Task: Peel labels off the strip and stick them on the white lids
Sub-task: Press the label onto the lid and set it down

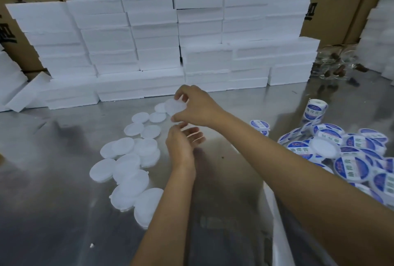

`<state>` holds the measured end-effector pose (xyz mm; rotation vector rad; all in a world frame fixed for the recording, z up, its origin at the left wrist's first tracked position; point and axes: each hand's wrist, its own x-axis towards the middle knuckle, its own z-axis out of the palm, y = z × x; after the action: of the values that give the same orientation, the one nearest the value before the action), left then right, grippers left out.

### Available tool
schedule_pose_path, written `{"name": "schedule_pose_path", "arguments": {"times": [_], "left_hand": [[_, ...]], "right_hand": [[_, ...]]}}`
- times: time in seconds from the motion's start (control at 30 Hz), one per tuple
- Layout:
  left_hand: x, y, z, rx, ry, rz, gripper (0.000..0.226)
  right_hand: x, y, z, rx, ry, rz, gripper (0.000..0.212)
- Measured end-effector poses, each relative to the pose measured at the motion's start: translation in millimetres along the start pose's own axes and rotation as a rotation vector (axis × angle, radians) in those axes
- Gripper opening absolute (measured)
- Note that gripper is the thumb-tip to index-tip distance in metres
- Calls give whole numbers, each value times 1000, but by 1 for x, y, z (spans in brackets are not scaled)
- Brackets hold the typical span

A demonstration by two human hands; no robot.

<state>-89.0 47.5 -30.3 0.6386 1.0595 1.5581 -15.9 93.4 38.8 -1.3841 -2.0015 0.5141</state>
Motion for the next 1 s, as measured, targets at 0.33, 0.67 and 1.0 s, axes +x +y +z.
{"name": "schedule_pose_path", "arguments": {"times": [0.33,0.67,1.0], "left_hand": [[-47,-1,32,71,-346,12,42],[-72,-26,38,418,-437,93,20],[-75,-40,50,529,-447,133,42]], "right_hand": [[-116,25,-54,-27,95,-14,47],[-186,93,-75,-114,560,342,14],[-182,94,-50,-160,390,331,33]]}}
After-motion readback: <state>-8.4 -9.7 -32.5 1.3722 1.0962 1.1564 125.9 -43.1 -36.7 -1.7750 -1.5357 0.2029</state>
